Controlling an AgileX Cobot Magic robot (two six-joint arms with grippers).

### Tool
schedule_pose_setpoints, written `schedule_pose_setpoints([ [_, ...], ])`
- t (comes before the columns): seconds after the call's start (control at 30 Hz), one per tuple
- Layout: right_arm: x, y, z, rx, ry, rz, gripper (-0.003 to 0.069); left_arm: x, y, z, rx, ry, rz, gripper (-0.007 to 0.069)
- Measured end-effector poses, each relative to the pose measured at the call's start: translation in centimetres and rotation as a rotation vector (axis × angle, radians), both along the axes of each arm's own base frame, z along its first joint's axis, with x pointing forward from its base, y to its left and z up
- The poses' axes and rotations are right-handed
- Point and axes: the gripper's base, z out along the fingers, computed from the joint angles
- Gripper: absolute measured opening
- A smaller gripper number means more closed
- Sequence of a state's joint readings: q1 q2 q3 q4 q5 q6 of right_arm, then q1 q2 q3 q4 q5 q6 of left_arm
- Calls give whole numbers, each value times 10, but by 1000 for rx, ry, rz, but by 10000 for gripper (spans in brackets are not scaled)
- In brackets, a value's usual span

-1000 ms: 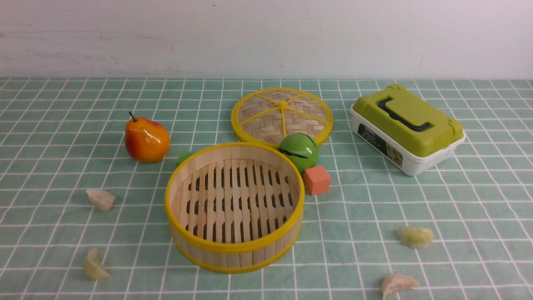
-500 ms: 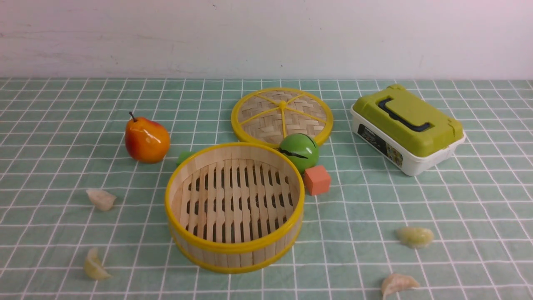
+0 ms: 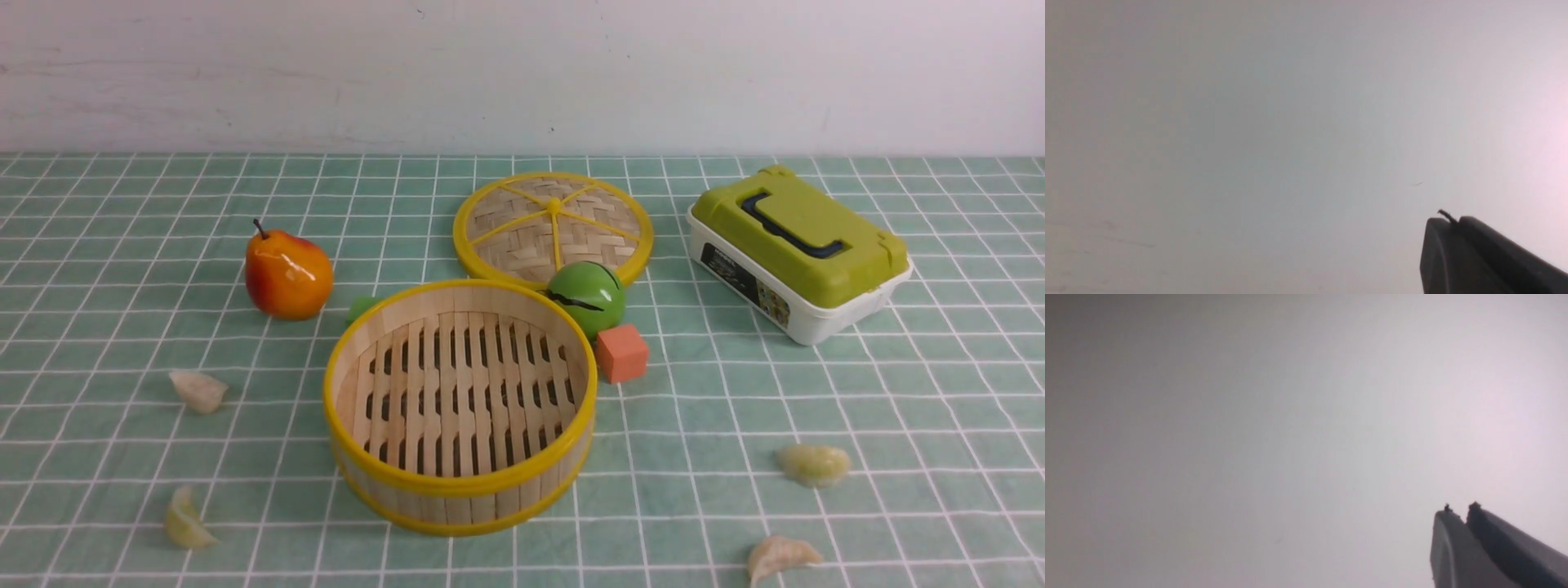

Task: Put the dumplings into the steamer on the table with the blue tablecloth.
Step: 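Reach for and grasp a dumpling on the table with the left gripper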

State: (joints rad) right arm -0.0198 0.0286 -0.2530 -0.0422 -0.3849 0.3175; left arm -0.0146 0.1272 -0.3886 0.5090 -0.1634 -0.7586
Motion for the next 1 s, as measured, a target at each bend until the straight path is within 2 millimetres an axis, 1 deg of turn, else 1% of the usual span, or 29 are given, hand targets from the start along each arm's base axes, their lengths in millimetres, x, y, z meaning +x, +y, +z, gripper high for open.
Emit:
schedule_pose_setpoints([
  [0.03, 5, 0, 3, -16, 65, -17, -5, 7, 2, 8, 7, 53, 29, -11],
  [0.07, 14, -1, 4, -38, 180, -37, -16, 22, 5, 16, 7, 137, 61, -14],
  [0.1, 14, -1, 4, -42, 180, -40, -16, 22, 5, 15, 5, 146, 65, -14],
  [0.13, 23, -1, 2, -64, 277, -55, -16, 35, 7, 16, -7, 224, 85, -14],
  [0.17, 40, -2, -8, -101, 466, -72, -15, 62, 10, 9, -58, 389, 112, -14],
  [0.2, 48, -3, -15, -116, 553, -76, -14, 70, 11, 5, -91, 447, 117, -14],
  [0.23, 55, -3, -22, -131, 643, -78, -13, 84, 13, -4, -133, 551, 132, -14],
  [0.27, 64, -3, -34, -142, 778, -74, -13, 100, 14, -16, -197, 676, 147, -14],
  [0.3, 70, -3, -43, -149, 888, -67, -13, 109, 15, -24, -247, 758, 153, -14],
  [0.33, 74, -3, -52, -152, 994, -50, -13, 120, 15, -37, -291, 882, 173, -14],
  [0.4, 81, 1, -65, -168, 1175, 0, -12, 135, 13, -56, -351, 1066, 190, -14],
  [0.47, 82, 6, -76, -200, 1307, 56, -12, 145, 11, -70, -354, 1222, 195, -14],
  [0.5, 84, 11, -82, -230, 1375, 101, -12, 153, 8, -82, -337, 1344, 190, -14],
  [0.53, 85, 11, -83, -235, 1383, 108, -12, 153, 8, -81, -334, 1342, 183, -14],
  [0.57, 87, 18, -87, -272, 1411, 164, -12, 163, 4, -91, -308, 1453, 152, -13],
  [0.63, 92, 25, -88, -308, 1402, 220, -10, 174, -1, -103, -287, 1545, 110, -1],
  [0.7, 96, 33, -86, -336, 1355, 262, -8, 186, -4, -112, -267, 1597, 70, 43],
  [0.77, 98, 37, -85, -350, 1327, 286, -8, 193, -5, -116, -245, 1614, 53, 90],
  [0.8, 99, 40, -84, -369, 1304, 305, -6, 202, -6, -120, -224, 1632, 41, 160],
  [0.83, 99, 41, -83, -378, 1297, 310, -5, 206, -6, -122, -215, 1638, 38, 190],
  [0.87, 99, 43, -83, -387, 1293, 319, -4, 212, -6, -123, -199, 1642, 33, 251],
  [0.9, 98, 43, -83, -391, 1292, 324, -3, 217, -6, -125, -189, 1646, 31, 289],
  [0.93, 98, 43, -83, -392, 1291, 326, -3, 220, -6, -126, -182, 1645, 31, 308],
  [0.97, 98, 44, -83, -396, 1290, 330, -2, 227, -6, -130, -155, 1647, 31, 367],
  [1.0, 98, 44, -83, -395, 1287, 331, -1, 233, -5, -133, -140, 1653, 34, 391],
])
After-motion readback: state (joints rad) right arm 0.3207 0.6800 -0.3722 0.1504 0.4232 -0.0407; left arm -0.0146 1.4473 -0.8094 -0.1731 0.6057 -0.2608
